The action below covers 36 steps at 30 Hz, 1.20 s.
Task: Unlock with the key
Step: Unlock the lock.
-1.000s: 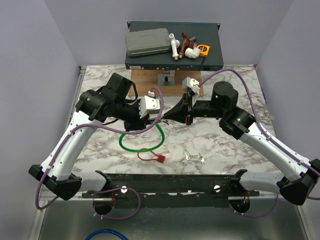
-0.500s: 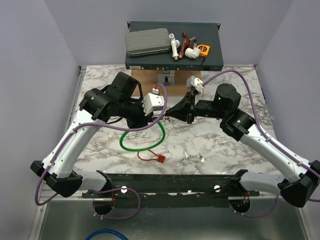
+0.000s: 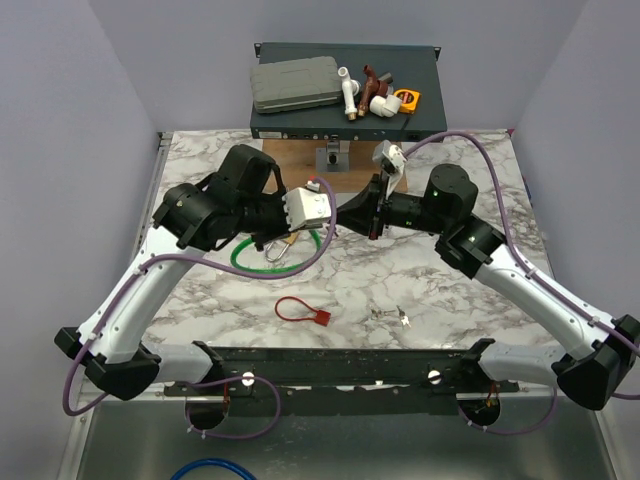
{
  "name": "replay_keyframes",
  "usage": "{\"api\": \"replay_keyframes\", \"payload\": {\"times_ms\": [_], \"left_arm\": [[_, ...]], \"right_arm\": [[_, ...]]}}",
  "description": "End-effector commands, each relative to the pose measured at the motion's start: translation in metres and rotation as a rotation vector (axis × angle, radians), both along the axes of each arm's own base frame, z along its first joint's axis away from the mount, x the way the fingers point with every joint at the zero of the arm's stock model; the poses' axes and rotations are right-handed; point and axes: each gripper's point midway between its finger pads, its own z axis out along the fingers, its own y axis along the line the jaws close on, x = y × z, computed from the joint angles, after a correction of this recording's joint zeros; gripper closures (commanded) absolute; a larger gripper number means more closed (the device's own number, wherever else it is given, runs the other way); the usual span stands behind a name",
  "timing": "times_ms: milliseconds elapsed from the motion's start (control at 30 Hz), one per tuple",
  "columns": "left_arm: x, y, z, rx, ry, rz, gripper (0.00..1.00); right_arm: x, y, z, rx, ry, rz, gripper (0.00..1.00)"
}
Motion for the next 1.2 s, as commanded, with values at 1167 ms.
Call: {"api": "replay_keyframes", "payload": {"times_ms": [1167], "left_arm": [[0.071, -0.027, 0.116, -0.079, -1.089, -0.093, 1.0]], "right_arm": [[-0.001, 0.022, -0.01, 0.055, 0.865, 0.279, 0.99]]}}
